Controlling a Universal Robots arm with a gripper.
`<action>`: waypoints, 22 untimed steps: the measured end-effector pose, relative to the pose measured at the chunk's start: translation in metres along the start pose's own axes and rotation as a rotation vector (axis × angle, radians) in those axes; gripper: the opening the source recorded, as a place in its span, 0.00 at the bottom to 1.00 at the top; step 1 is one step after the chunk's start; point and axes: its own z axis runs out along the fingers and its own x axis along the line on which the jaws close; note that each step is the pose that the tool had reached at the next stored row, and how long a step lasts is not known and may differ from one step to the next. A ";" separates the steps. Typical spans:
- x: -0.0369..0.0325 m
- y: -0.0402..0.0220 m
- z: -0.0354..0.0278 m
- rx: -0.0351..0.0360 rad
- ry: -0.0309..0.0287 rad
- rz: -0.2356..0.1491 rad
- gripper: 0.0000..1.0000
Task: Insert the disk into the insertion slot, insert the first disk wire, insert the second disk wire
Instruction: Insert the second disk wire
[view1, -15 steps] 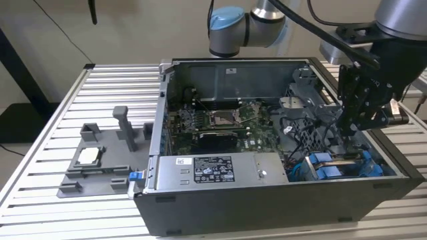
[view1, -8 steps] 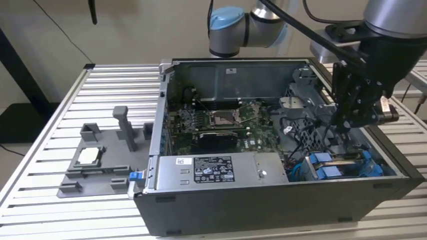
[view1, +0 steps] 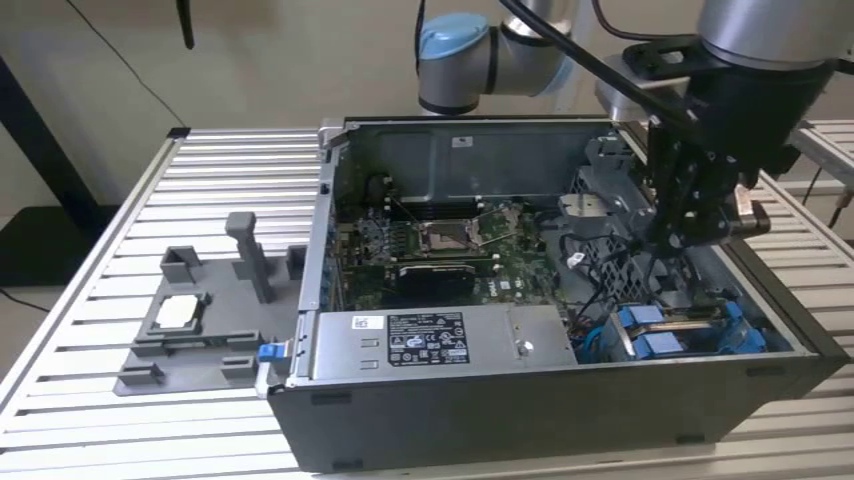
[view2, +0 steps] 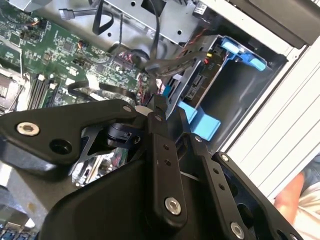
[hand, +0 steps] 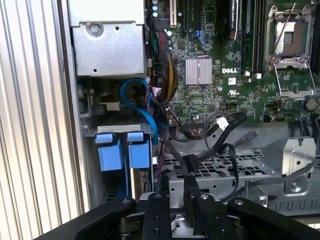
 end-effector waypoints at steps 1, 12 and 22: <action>-0.0007 0.0014 -0.0003 0.0020 -0.0016 0.000 0.27; -0.0110 0.0168 -0.0012 0.0223 -0.0039 -0.003 0.27; -0.0175 0.0219 0.0030 0.0391 0.0529 -0.052 0.27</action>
